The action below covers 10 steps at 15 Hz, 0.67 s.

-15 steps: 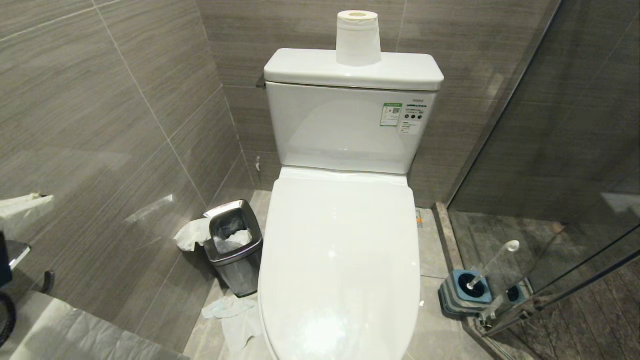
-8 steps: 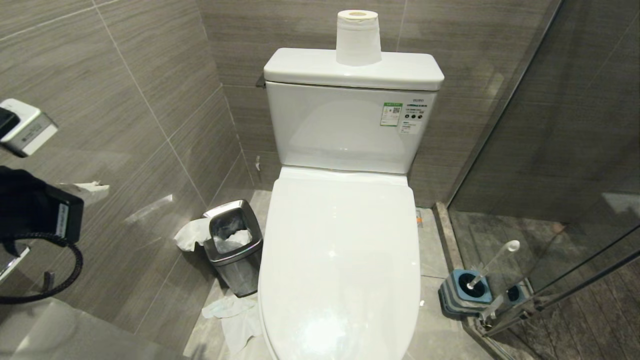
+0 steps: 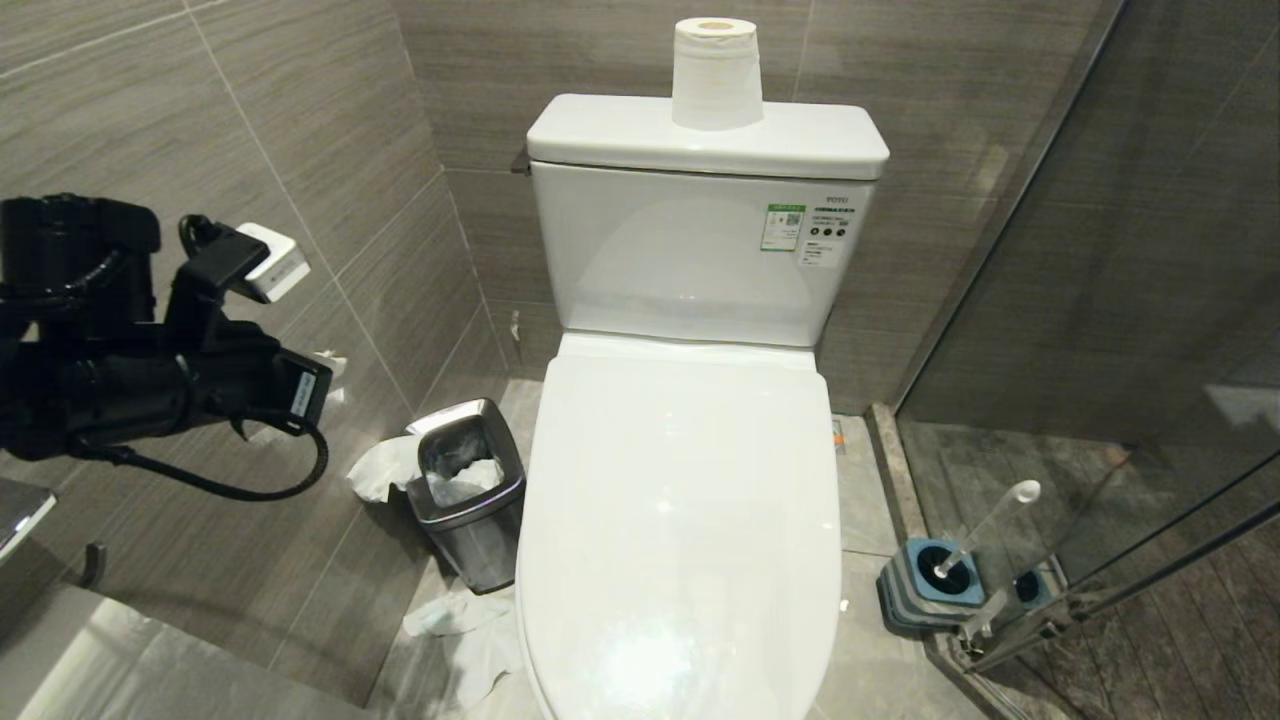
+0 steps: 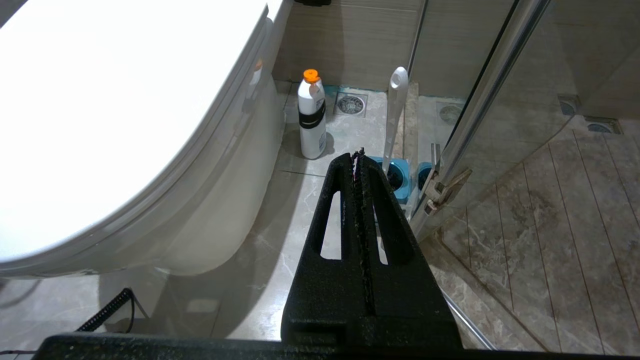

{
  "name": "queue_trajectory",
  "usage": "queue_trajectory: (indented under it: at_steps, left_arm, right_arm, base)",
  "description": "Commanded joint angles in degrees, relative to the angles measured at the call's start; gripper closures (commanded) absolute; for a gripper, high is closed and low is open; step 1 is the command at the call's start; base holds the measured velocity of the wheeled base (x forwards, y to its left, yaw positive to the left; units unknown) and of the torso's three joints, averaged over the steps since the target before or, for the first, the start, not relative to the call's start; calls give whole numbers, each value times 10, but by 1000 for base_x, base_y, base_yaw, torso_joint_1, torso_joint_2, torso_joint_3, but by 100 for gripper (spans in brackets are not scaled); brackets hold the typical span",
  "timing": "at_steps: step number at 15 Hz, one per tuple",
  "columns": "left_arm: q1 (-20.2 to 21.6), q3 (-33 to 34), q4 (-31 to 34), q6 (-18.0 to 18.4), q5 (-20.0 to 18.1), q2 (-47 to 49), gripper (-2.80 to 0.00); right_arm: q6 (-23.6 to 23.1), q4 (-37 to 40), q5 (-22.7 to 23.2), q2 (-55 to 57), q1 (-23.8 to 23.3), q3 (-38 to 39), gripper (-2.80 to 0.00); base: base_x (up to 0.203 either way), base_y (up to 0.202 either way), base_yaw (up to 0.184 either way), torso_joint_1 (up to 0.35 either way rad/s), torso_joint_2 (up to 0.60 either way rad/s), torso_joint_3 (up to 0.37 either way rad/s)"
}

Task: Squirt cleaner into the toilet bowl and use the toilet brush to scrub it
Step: Use the left hand to lift the toilet lid slightly

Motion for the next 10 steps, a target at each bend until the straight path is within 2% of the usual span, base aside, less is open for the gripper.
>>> queue_trajectory:
  at_steps: [1, 3, 6, 10]
  left_arm:
    - [-7, -6, -3, 0, -1, 57, 0]
    - [-1, -7, 3, -5, -5, 65, 0]
    - [3, -7, 51, -11, -21, 67, 0]
    - [1, -17, 54, -7, -41, 95, 0]
  right_arm:
    - [0, 0, 0, 0, 0, 0, 0]
    - [0, 0, 0, 0, 0, -1, 0]
    - [0, 0, 0, 0, 0, 0, 0]
    - [0, 0, 0, 0, 0, 0, 0]
  base:
    - [0, 0, 0, 0, 0, 0]
    - [0, 0, 0, 0, 0, 0]
    - [0, 0, 0, 0, 0, 0]
    - [0, 0, 0, 0, 0, 0]
